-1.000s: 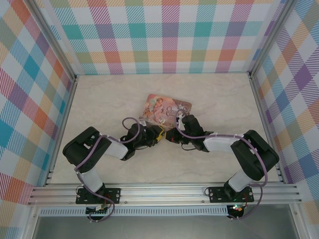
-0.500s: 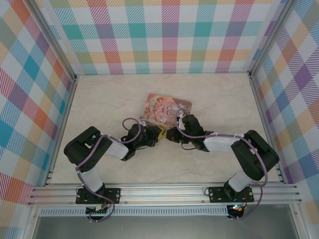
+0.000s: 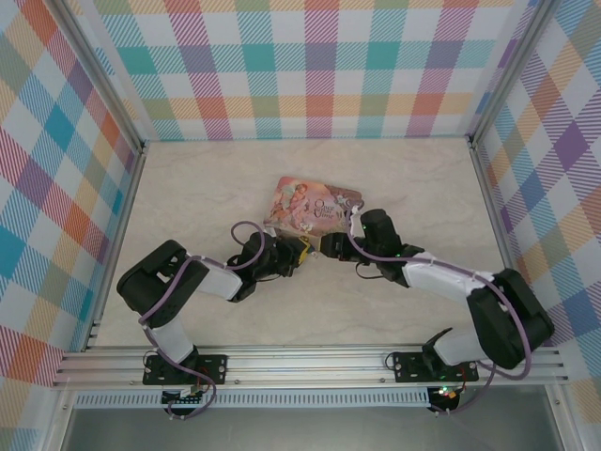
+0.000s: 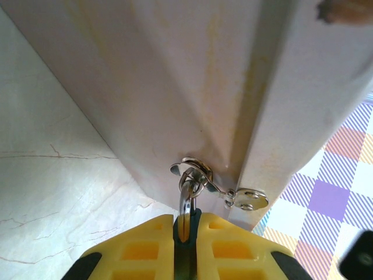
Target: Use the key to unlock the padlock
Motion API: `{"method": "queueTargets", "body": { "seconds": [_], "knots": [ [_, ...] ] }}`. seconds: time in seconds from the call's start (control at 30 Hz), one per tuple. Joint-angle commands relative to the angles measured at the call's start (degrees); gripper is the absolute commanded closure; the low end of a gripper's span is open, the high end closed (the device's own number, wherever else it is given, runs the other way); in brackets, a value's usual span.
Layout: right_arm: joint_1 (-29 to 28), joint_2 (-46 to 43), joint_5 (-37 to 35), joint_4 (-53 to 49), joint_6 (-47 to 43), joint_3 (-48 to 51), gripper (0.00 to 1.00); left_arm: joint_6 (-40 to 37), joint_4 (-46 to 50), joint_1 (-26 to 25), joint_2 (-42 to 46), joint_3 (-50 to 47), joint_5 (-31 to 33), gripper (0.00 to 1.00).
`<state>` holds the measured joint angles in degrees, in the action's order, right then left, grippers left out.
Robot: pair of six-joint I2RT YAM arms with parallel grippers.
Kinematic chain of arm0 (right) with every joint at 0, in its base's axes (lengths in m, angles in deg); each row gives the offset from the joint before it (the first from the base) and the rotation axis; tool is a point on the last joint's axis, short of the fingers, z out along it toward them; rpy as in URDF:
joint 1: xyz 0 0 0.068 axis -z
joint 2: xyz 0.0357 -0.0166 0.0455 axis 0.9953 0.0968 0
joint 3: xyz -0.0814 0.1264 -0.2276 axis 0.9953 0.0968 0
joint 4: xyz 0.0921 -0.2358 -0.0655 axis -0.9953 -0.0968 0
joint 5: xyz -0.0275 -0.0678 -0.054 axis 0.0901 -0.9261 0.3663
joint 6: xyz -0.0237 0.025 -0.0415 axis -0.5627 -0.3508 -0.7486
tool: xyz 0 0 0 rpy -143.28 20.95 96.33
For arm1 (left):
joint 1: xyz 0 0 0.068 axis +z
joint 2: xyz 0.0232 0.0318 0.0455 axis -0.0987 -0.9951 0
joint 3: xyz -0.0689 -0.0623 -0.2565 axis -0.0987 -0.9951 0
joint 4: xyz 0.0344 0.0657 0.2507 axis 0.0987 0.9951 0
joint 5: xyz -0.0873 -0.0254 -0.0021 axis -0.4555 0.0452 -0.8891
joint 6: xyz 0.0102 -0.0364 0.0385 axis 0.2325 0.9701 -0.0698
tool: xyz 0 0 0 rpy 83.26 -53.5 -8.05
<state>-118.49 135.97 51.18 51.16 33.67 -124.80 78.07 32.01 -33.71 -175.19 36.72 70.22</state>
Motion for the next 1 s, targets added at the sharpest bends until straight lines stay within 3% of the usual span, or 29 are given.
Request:
{"method": "queueTargets", "body": {
  "seconds": [0.0,0.37,0.47,0.63,0.73,0.8,0.97],
  "knots": [
    [-0.1,-5.1,-3.5,-5.0,-15.3,0.1,0.47,0.0,2.5,-0.6,1.7,1.5,0.3,1.00],
    [-0.2,-14.2,-9.0,-4.0,-56.3,-0.6,0.43,1.7,5.7,-0.6,3.8,1.4,1.0,1.00],
    [-0.2,-14.9,-9.6,-3.8,-69.7,0.5,0.24,2.4,5.7,-0.6,3.6,1.5,1.1,1.00],
    [-1.0,-15.4,-9.5,-8.1,-79.6,-0.2,0.16,3.3,5.6,-0.6,3.1,2.5,0.2,1.00],
    [-4.8,-14.2,-15.3,-10.1,-86.2,0.2,0.13,4.0,5.4,-0.6,3.2,2.6,0.0,1.00],
    [-8.6,-12.2,-22.9,-8.0,-92.1,1.9,0.13,4.3,5.4,-0.6,3.4,2.6,-0.1,1.00],
    [-14.7,-6.7,-32.0,1.3,-97.4,4.4,0.19,5.0,5.5,-0.6,3.9,2.2,0.0,1.00]
  ]
}}
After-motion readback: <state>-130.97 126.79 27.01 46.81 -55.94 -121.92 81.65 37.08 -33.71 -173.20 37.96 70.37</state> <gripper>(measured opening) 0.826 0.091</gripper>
